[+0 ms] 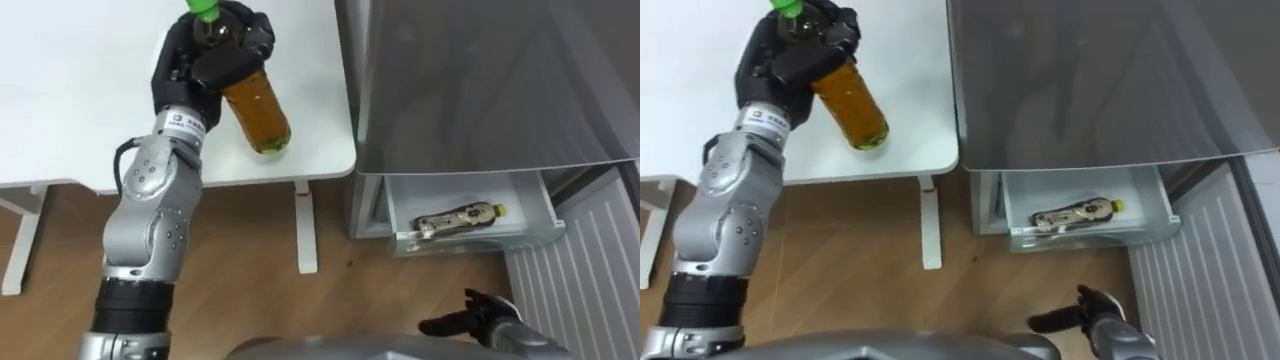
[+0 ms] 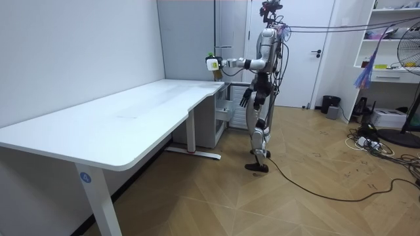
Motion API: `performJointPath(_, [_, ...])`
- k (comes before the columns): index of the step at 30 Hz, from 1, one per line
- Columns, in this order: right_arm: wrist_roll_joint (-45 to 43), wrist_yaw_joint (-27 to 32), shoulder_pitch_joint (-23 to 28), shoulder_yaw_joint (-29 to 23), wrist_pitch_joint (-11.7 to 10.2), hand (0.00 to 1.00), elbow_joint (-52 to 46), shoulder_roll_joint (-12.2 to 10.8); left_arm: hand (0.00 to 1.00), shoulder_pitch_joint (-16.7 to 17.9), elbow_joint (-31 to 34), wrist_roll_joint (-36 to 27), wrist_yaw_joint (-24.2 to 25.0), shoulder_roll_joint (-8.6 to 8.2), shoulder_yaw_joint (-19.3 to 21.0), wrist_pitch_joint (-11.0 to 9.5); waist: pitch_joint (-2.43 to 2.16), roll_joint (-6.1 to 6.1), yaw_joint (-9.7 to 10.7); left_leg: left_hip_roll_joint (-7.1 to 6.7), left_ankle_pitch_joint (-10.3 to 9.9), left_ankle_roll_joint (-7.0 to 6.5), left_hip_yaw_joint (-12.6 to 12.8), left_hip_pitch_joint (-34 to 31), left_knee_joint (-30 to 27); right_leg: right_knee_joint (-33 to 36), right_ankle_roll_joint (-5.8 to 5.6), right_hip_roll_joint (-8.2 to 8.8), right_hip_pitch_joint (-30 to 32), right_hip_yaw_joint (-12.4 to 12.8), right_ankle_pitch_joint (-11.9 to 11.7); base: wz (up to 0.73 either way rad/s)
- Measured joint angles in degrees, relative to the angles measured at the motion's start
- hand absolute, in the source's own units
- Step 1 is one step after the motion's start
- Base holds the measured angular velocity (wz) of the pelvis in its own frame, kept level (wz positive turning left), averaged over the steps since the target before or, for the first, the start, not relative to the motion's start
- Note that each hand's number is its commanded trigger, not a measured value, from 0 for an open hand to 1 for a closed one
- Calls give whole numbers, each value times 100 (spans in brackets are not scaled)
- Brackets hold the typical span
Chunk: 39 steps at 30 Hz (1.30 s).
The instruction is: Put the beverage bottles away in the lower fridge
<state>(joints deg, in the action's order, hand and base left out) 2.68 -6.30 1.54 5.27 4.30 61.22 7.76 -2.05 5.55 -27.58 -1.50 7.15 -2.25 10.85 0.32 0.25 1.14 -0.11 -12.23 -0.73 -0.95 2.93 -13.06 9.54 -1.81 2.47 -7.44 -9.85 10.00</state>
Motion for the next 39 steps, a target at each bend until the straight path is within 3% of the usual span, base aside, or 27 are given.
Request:
performJointPath(4, [7, -268, -92, 40, -1, 0, -6, -76, 100, 99, -1, -45, 229, 2, -50, -18, -14, -27, -6, -24, 2, -4, -15, -37, -72, 9, 0, 37, -9, -143, 0, 13])
performJointPath(6, [3, -336, -100, 167, -21, 0, -26, -85, 100, 352, -1, -56, 271, 6, -153, -117, -20, -38, -5, -42, 5, -9, -18, -34, -71, 2, 0, 50, -42, -138, 0, 0])
performJointPath(12, [-32, -633, -130, 473, -63, 0, -208, -108, 100, 924, -1, -110, 579, 39, -435, -117, -17, -73, -5, -49, 4, -11, -81, -59, -67, 3, -1, 51, -72, -207, 1, 5])
performJointPath(19, [-47, -893, -139, 479, -66, 0, -500, -110, 100, 978, 1, -183, 813, 65, -483, -158, -19, -129, -20, -66, 4, -10, -65, -220, -187, -93, 19, 69, -61, -305, 20, 10])
performJointPath(26, [-28, -944, -140, 783, -76, 0, -1097, -100, 100, 1035, 0, -183, 868, 275, -754, -252, -16, -135, -13, -62, 4, -10, 2, -290, -236, -81, 17, 90, 2, -367, 21, 3])
performJointPath(39, [-51, -1400, 22, 922, -68, 0, -2128, -103, 100, 1228, -267, 116, 887, 254, -786, -252, 11, -144, -206, -46, 1, -14, 77, -338, -229, -49, 17, 101, 58, -447, 21, 1])
